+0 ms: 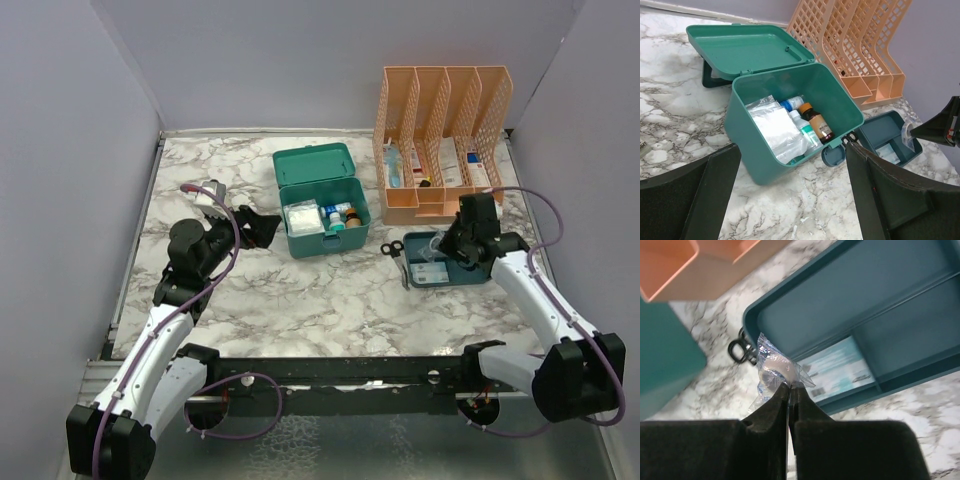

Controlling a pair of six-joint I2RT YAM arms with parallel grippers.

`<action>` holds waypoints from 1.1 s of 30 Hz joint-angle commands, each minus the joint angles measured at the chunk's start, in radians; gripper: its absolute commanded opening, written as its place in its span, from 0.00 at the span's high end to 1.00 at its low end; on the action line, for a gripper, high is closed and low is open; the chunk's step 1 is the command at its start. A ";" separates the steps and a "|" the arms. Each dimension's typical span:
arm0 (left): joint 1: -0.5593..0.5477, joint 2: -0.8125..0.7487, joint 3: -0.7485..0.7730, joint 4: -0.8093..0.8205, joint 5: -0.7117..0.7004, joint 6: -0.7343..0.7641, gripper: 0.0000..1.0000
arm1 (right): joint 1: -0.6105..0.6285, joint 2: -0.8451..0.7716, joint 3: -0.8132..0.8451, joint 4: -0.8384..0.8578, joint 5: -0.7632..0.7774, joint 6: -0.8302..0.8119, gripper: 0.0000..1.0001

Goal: Organize the medicine kit

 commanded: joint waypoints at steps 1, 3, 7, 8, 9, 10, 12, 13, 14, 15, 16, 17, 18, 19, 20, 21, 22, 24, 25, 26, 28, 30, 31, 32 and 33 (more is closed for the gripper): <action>-0.004 -0.025 -0.012 0.022 -0.018 -0.011 0.11 | -0.107 0.036 -0.003 0.009 0.103 -0.046 0.99; -0.003 -0.028 -0.013 0.020 -0.018 -0.012 0.11 | -0.177 0.033 -0.029 0.030 0.074 -0.047 0.99; -0.004 -0.028 -0.013 0.021 -0.016 -0.015 0.11 | -0.244 0.036 -0.065 0.062 0.071 -0.024 0.99; -0.003 -0.029 -0.013 0.021 -0.016 -0.015 0.11 | -0.259 0.050 -0.070 0.062 0.074 -0.016 0.99; -0.004 -0.030 -0.014 0.019 -0.017 -0.014 0.11 | -0.276 0.063 -0.077 0.066 0.067 -0.010 0.99; -0.003 -0.033 -0.015 0.019 -0.018 -0.013 0.11 | -0.293 0.078 -0.087 0.075 0.056 -0.005 0.99; -0.003 -0.036 -0.014 0.018 -0.020 -0.011 0.11 | -0.307 0.106 -0.103 0.097 0.046 0.002 0.99; -0.003 -0.036 -0.014 0.018 -0.020 -0.010 0.11 | -0.308 0.118 -0.109 0.106 0.048 0.000 0.99; -0.003 -0.034 -0.013 0.022 -0.021 -0.009 0.11 | -0.309 0.128 -0.114 0.112 0.053 0.002 0.99; -0.003 -0.031 -0.013 0.023 -0.022 -0.009 0.11 | -0.309 0.137 -0.118 0.117 0.063 0.004 0.99; -0.003 -0.030 -0.011 0.022 -0.022 -0.008 0.11 | -0.309 0.146 -0.122 0.121 0.075 0.007 0.99; -0.003 -0.030 -0.010 0.021 -0.022 -0.008 0.11 | -0.309 0.153 -0.127 0.123 0.085 0.014 0.99; -0.004 -0.030 -0.011 0.020 -0.020 -0.008 0.11 | -0.309 0.158 -0.131 0.129 0.084 0.016 0.99; -0.003 -0.030 -0.011 0.019 -0.020 -0.007 0.11 | -0.309 0.162 -0.137 0.137 0.081 0.015 0.98; -0.003 -0.030 -0.012 0.019 -0.020 -0.007 0.11 | -0.309 0.164 -0.143 0.148 0.077 0.015 0.97; -0.004 -0.029 -0.012 0.019 -0.020 -0.008 0.11 | -0.309 0.166 -0.149 0.157 0.076 0.012 0.95; -0.003 -0.030 -0.011 0.018 -0.019 -0.008 0.11 | -0.309 0.167 -0.152 0.167 0.074 0.006 0.94; -0.004 -0.027 -0.012 0.017 -0.019 -0.008 0.11 | -0.309 0.177 -0.154 0.174 0.075 -0.001 0.91; -0.003 -0.025 -0.012 0.018 -0.019 -0.007 0.11 | -0.309 0.184 -0.151 0.173 0.076 -0.005 0.89; -0.004 -0.022 -0.011 0.018 -0.019 -0.008 0.11 | -0.309 0.189 -0.147 0.170 0.078 -0.008 0.88; -0.003 -0.020 -0.012 0.018 -0.020 -0.007 0.11 | -0.309 0.195 -0.141 0.159 0.087 -0.006 0.85; -0.003 -0.019 -0.010 0.017 -0.020 -0.007 0.11 | -0.309 0.188 -0.126 0.121 0.120 0.019 0.82; -0.003 -0.020 -0.010 0.014 -0.021 -0.006 0.11 | -0.309 0.177 -0.120 0.103 0.142 0.030 0.81; -0.003 -0.021 -0.010 0.012 -0.022 -0.006 0.11 | -0.308 0.163 -0.117 0.088 0.166 0.041 0.80; -0.003 -0.021 -0.010 0.011 -0.022 -0.006 0.11 | -0.309 0.147 -0.115 0.077 0.194 0.051 0.79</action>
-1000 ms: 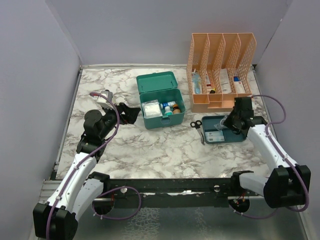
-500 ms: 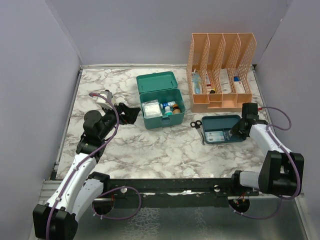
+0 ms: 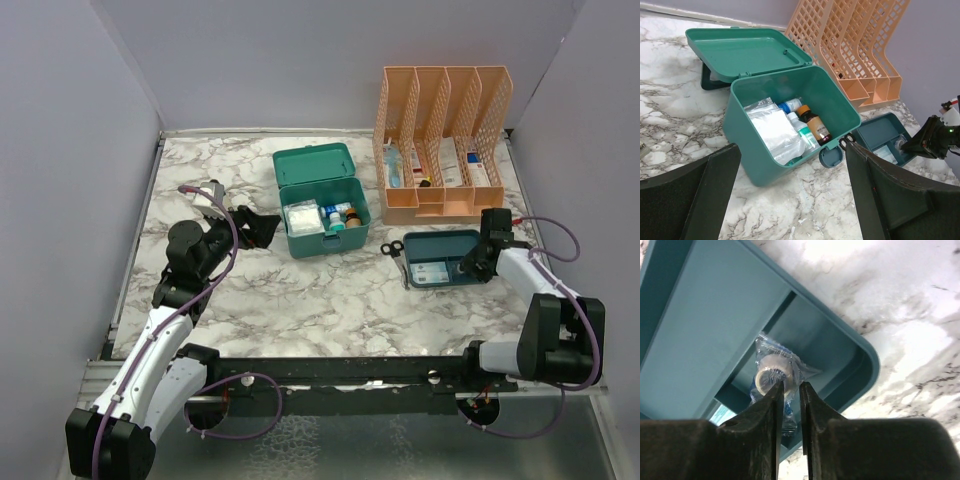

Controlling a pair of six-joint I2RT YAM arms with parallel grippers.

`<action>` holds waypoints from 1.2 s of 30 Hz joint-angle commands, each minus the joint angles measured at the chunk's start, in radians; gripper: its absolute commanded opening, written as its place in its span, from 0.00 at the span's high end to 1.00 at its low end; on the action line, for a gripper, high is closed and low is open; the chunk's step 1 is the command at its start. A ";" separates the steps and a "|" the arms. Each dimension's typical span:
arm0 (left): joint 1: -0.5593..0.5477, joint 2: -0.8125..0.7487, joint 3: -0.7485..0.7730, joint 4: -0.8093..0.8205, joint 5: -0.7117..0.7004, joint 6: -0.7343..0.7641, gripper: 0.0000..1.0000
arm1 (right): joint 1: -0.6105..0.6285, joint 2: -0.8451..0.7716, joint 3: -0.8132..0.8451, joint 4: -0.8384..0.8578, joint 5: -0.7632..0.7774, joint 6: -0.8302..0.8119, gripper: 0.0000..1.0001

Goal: Organize the medicine kit

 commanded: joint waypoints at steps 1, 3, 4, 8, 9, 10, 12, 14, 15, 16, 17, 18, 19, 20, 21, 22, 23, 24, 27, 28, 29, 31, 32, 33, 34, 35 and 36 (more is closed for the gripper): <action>-0.004 -0.004 -0.008 0.010 -0.022 0.003 0.11 | -0.004 -0.058 0.030 -0.055 0.142 0.049 0.78; -0.003 -0.004 -0.008 0.010 -0.022 0.003 0.11 | -0.004 -0.087 0.031 -0.067 0.167 0.051 0.76; -0.003 -0.004 -0.008 0.011 -0.022 0.003 0.11 | -0.004 -0.097 0.030 -0.067 0.167 0.048 0.75; -0.003 -0.006 -0.008 0.012 -0.022 0.003 0.11 | -0.004 -0.100 0.038 -0.054 0.115 -0.008 0.74; -0.003 -0.005 -0.009 0.012 -0.022 0.003 0.11 | -0.004 -0.096 0.043 -0.046 0.090 -0.029 0.74; -0.004 -0.006 -0.008 0.011 -0.022 0.002 0.11 | -0.004 -0.092 0.047 -0.038 0.059 -0.054 0.75; -0.003 -0.008 -0.008 0.010 -0.021 0.003 0.11 | -0.003 -0.091 0.055 -0.021 -0.003 -0.095 0.75; -0.003 -0.008 -0.008 0.010 -0.021 0.003 0.11 | -0.002 -0.102 0.054 -0.003 -0.061 -0.139 0.73; -0.003 -0.008 -0.008 0.010 -0.022 0.003 0.11 | -0.001 -0.112 0.051 0.009 -0.096 -0.163 0.72; -0.003 -0.009 -0.008 0.012 -0.020 0.002 0.11 | -0.001 -0.126 0.048 0.020 -0.126 -0.181 0.70; -0.003 -0.007 -0.008 0.012 -0.019 0.002 0.11 | 0.001 -0.141 0.046 0.028 -0.154 -0.194 0.69; -0.003 -0.007 -0.008 0.013 -0.018 0.002 0.11 | 0.006 -0.158 0.044 0.037 -0.179 -0.207 0.68; -0.003 -0.008 -0.008 0.015 -0.017 0.002 0.11 | 0.013 -0.172 0.045 0.038 -0.195 -0.213 0.68; -0.003 -0.006 -0.009 0.016 -0.016 0.001 0.11 | 0.022 -0.183 0.046 0.037 -0.204 -0.214 0.68; -0.003 -0.004 -0.009 0.018 -0.014 0.000 0.11 | 0.031 -0.190 0.048 0.034 -0.212 -0.215 0.68; -0.003 -0.002 -0.010 0.020 -0.012 -0.002 0.11 | 0.039 -0.194 0.050 0.028 -0.216 -0.216 0.67; -0.003 -0.001 -0.009 0.022 -0.010 -0.003 0.11 | 0.045 -0.194 0.052 0.022 -0.220 -0.216 0.67; -0.003 -0.001 -0.010 0.022 -0.007 -0.004 0.11 | 0.049 -0.192 0.052 0.019 -0.223 -0.217 0.67; -0.003 0.002 -0.011 0.023 -0.005 -0.005 0.11 | 0.067 -0.175 0.039 0.010 -0.188 -0.212 0.65; -0.004 0.003 -0.011 0.023 -0.004 -0.004 0.11 | 0.068 -0.164 0.034 0.010 -0.168 -0.209 0.64; -0.003 0.005 -0.012 0.023 -0.004 -0.004 0.11 | 0.068 -0.151 0.030 0.009 -0.151 -0.202 0.64; -0.003 0.006 -0.011 0.023 -0.004 -0.004 0.11 | 0.068 -0.124 0.020 0.025 -0.153 -0.196 0.63; -0.003 0.006 -0.011 0.022 -0.004 -0.005 0.11 | 0.067 -0.111 0.013 0.037 -0.158 -0.192 0.63; -0.003 0.006 -0.012 0.022 -0.004 -0.004 0.11 | 0.068 -0.096 0.007 0.045 -0.161 -0.186 0.63; -0.003 0.007 -0.012 0.022 -0.005 -0.006 0.11 | 0.068 -0.079 0.002 0.056 -0.166 -0.180 0.63; -0.003 0.006 -0.012 0.021 -0.006 -0.004 0.11 | 0.068 -0.062 0.000 0.063 -0.170 -0.171 0.63; -0.003 0.006 -0.013 0.020 -0.007 -0.005 0.11 | 0.068 -0.043 -0.003 0.067 -0.179 -0.162 0.63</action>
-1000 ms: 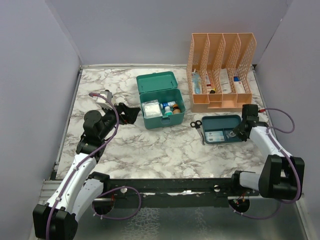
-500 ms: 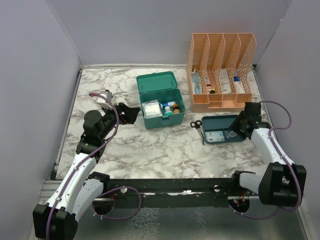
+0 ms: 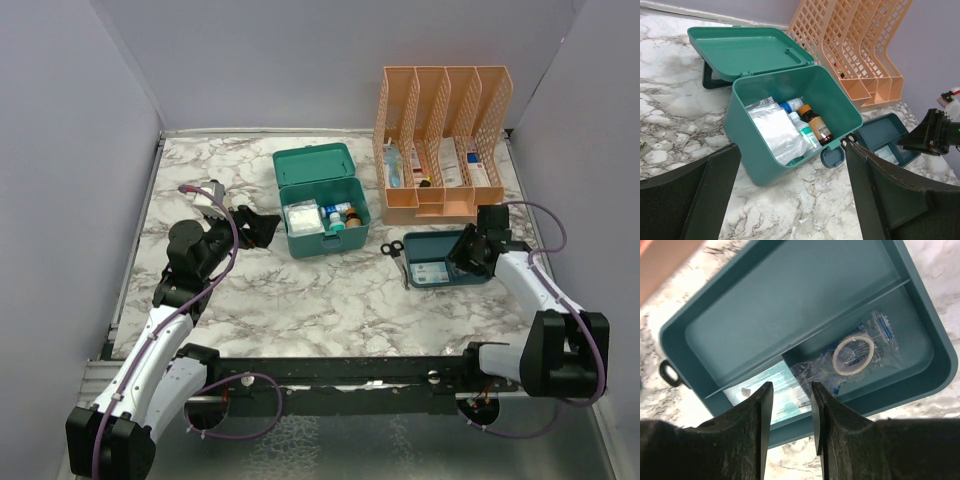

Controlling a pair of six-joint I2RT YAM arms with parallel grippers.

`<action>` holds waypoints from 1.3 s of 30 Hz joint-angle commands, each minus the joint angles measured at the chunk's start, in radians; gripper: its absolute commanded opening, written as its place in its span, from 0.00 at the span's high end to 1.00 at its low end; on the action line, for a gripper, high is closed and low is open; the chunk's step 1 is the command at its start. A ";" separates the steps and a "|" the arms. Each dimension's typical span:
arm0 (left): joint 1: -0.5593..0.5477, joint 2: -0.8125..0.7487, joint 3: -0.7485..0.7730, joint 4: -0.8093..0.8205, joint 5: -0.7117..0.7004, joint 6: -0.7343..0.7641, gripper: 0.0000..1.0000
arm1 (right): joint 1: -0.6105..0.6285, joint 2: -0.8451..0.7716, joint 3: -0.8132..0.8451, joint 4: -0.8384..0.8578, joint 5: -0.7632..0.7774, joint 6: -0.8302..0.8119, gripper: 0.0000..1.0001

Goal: Organize the medicine kit

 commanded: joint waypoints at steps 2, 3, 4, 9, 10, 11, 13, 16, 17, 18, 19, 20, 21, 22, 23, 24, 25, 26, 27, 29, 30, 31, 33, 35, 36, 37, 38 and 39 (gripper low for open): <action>-0.003 -0.001 -0.012 0.017 -0.004 -0.002 0.11 | 0.003 0.089 -0.028 0.065 -0.036 0.033 0.62; -0.002 -0.002 -0.013 0.016 -0.005 -0.001 0.11 | 0.003 0.102 -0.032 0.072 -0.046 0.036 0.62; -0.003 -0.002 -0.013 0.016 -0.006 0.000 0.11 | 0.003 0.111 -0.035 0.077 -0.051 0.039 0.61; -0.003 -0.002 -0.012 0.017 -0.007 -0.002 0.11 | 0.002 0.117 -0.034 0.083 -0.033 0.041 0.57; -0.003 -0.001 -0.012 0.016 -0.007 -0.002 0.11 | 0.003 0.113 -0.029 0.078 -0.030 0.041 0.57; -0.003 0.000 -0.012 0.017 -0.006 0.000 0.11 | 0.003 0.108 -0.024 0.072 -0.029 0.039 0.56; -0.003 -0.001 -0.011 0.017 -0.006 0.000 0.11 | 0.003 0.092 -0.009 0.055 -0.032 0.037 0.56; -0.003 -0.002 -0.010 0.017 -0.006 -0.002 0.11 | 0.003 0.049 0.018 0.019 -0.034 0.026 0.56; -0.002 -0.002 -0.010 0.017 -0.006 -0.003 0.11 | 0.003 0.035 0.025 0.009 -0.031 0.022 0.56; -0.003 -0.004 -0.011 0.018 -0.006 -0.002 0.11 | 0.003 0.018 0.031 0.000 -0.027 0.017 0.56; -0.003 -0.003 -0.011 0.018 -0.006 -0.003 0.11 | 0.003 0.003 0.036 -0.010 -0.017 0.012 0.56; -0.003 -0.004 -0.010 0.017 -0.006 -0.003 0.11 | 0.003 -0.013 0.040 -0.021 0.001 0.008 0.56; -0.003 -0.004 -0.011 0.018 -0.006 -0.002 0.11 | 0.003 -0.025 0.043 -0.028 0.023 0.003 0.56; -0.004 -0.005 -0.012 0.018 -0.006 -0.003 0.11 | 0.003 -0.035 0.045 -0.035 0.055 0.000 0.56; -0.003 -0.005 -0.013 0.017 -0.006 -0.002 0.11 | 0.002 -0.041 0.046 -0.042 0.088 0.006 0.56; -0.003 -0.005 -0.012 0.017 -0.005 -0.002 0.11 | 0.003 -0.044 0.049 -0.047 0.107 0.010 0.56; -0.003 -0.005 -0.010 0.017 -0.004 -0.002 0.11 | 0.003 -0.045 0.054 -0.052 0.110 0.004 0.56; -0.003 -0.005 -0.010 0.017 -0.004 -0.002 0.11 | 0.003 -0.045 0.064 -0.050 0.096 -0.011 0.56; -0.003 -0.005 -0.010 0.018 -0.003 -0.002 0.11 | 0.003 -0.046 0.066 -0.043 0.066 -0.020 0.56; -0.003 -0.007 -0.012 0.017 -0.005 -0.002 0.11 | 0.003 -0.052 0.064 -0.023 0.003 -0.047 0.56; -0.003 -0.007 -0.012 0.017 -0.004 -0.002 0.11 | 0.004 -0.060 0.060 -0.012 -0.029 -0.058 0.56; -0.003 -0.007 -0.012 0.017 -0.004 -0.002 0.11 | 0.006 -0.070 0.057 -0.003 -0.055 -0.064 0.56; -0.003 -0.004 -0.011 0.018 -0.004 -0.004 0.11 | 0.022 -0.090 0.046 0.017 -0.098 -0.077 0.56; -0.004 -0.002 -0.010 0.019 0.000 -0.004 0.11 | 0.051 -0.102 0.047 0.022 -0.108 -0.080 0.56; -0.004 -0.001 -0.010 0.019 0.002 -0.003 0.11 | 0.074 -0.104 0.050 0.020 -0.101 -0.080 0.56; -0.003 0.001 -0.010 0.020 0.002 -0.005 0.11 | 0.108 -0.101 0.054 0.016 -0.085 -0.078 0.57; -0.003 0.002 -0.011 0.020 0.005 -0.006 0.11 | 0.147 -0.094 0.060 0.013 -0.067 -0.076 0.57; -0.003 0.004 -0.011 0.021 0.007 -0.006 0.11 | 0.187 -0.085 0.067 0.012 -0.049 -0.073 0.57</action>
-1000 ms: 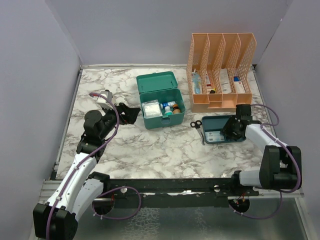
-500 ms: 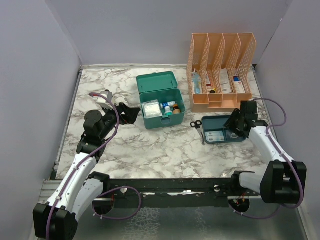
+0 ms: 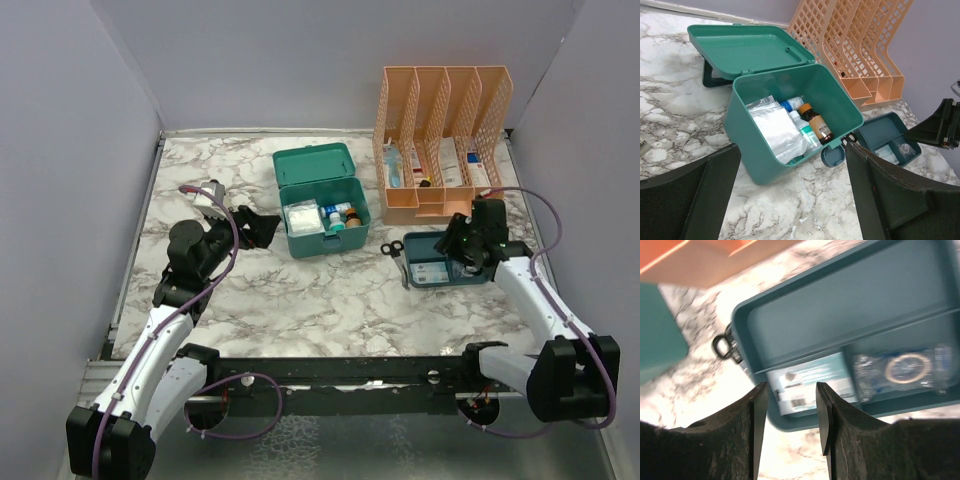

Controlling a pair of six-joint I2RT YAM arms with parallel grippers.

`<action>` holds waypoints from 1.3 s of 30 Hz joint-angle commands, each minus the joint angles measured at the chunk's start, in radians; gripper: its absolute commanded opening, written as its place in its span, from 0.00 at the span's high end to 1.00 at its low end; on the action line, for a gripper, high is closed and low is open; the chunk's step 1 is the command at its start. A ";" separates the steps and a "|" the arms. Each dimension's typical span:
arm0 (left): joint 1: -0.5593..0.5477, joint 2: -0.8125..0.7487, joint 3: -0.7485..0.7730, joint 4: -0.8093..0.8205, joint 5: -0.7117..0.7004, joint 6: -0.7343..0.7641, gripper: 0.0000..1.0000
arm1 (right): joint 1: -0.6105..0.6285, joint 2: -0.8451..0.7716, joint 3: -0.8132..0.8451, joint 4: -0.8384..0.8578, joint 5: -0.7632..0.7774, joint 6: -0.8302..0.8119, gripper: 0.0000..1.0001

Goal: Organize the medicine kit

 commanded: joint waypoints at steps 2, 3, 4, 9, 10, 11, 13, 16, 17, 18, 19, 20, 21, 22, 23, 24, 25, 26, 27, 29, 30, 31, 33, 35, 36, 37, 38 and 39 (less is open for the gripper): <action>-0.003 0.004 -0.008 0.023 0.010 -0.007 0.11 | 0.194 0.028 0.040 0.024 0.022 -0.018 0.57; -0.002 0.005 -0.009 0.023 0.009 -0.008 0.11 | 0.241 0.044 0.048 0.028 0.030 -0.018 0.58; -0.003 0.006 -0.009 0.024 0.010 -0.008 0.11 | 0.277 0.064 0.056 0.031 0.036 -0.019 0.59; -0.003 0.005 -0.009 0.021 0.007 -0.007 0.11 | 0.437 0.192 0.120 0.012 0.132 -0.018 0.65; -0.002 0.005 -0.008 0.020 0.006 -0.007 0.11 | 0.458 0.220 0.134 0.008 0.151 -0.018 0.65; -0.003 0.005 -0.009 0.021 0.005 -0.007 0.11 | 0.473 0.245 0.146 0.003 0.164 -0.019 0.65; -0.003 0.006 -0.010 0.020 0.004 -0.006 0.11 | 0.496 0.301 0.174 -0.006 0.189 -0.025 0.65; -0.003 0.005 -0.009 0.021 0.004 -0.006 0.11 | 0.515 0.389 0.217 -0.021 0.239 -0.027 0.63; -0.003 0.005 -0.010 0.020 0.003 -0.005 0.11 | 0.518 0.416 0.232 -0.024 0.251 -0.028 0.62; -0.003 0.004 -0.010 0.020 0.001 -0.005 0.11 | 0.522 0.441 0.250 -0.037 0.266 -0.017 0.62; -0.003 0.002 -0.010 0.019 0.001 -0.005 0.11 | 0.523 0.461 0.266 -0.042 0.273 -0.002 0.61; -0.003 0.003 -0.011 0.019 -0.002 -0.006 0.11 | 0.526 0.476 0.277 -0.036 0.269 0.002 0.60; -0.003 0.002 -0.012 0.020 -0.002 -0.005 0.11 | 0.531 0.486 0.283 -0.025 0.269 0.009 0.59; -0.003 0.002 -0.012 0.020 -0.002 -0.003 0.11 | 0.535 0.496 0.286 -0.015 0.272 0.015 0.58; -0.003 0.002 -0.011 0.019 -0.004 -0.003 0.11 | 0.538 0.506 0.293 -0.014 0.280 0.024 0.58; -0.003 0.003 -0.010 0.015 -0.005 -0.002 0.11 | 0.539 0.518 0.300 -0.020 0.297 0.036 0.57; -0.003 0.001 -0.009 0.013 -0.007 0.000 0.11 | 0.539 0.530 0.308 -0.028 0.327 0.049 0.57; -0.003 0.000 -0.008 0.010 -0.008 0.001 0.11 | 0.539 0.542 0.317 -0.039 0.350 0.060 0.56; -0.003 0.000 -0.008 0.010 -0.010 0.002 0.11 | 0.538 0.556 0.325 -0.050 0.374 0.069 0.55; -0.003 0.001 -0.008 0.010 -0.012 0.002 0.11 | 0.539 0.577 0.339 -0.066 0.399 0.077 0.54; -0.003 0.001 -0.010 0.010 -0.012 0.003 0.11 | 0.539 0.588 0.344 -0.073 0.400 0.076 0.53; -0.003 0.002 -0.009 0.011 -0.012 0.003 0.11 | 0.539 0.597 0.349 -0.079 0.401 0.077 0.53; -0.003 0.002 -0.010 0.010 -0.012 0.003 0.11 | 0.539 0.610 0.348 -0.082 0.402 0.081 0.52; -0.002 0.002 -0.009 0.010 -0.013 0.003 0.11 | 0.539 0.620 0.345 -0.081 0.401 0.083 0.51; -0.003 0.003 -0.009 0.009 -0.015 0.003 0.11 | 0.539 0.625 0.344 -0.081 0.399 0.084 0.50; -0.003 0.002 -0.009 0.009 -0.015 0.003 0.11 | 0.539 0.632 0.343 -0.079 0.390 0.083 0.49; -0.003 0.004 -0.009 0.009 -0.015 0.002 0.11 | 0.539 0.636 0.341 -0.074 0.377 0.080 0.48; -0.003 0.004 -0.010 0.008 -0.015 0.002 0.11 | 0.539 0.640 0.338 -0.067 0.356 0.070 0.47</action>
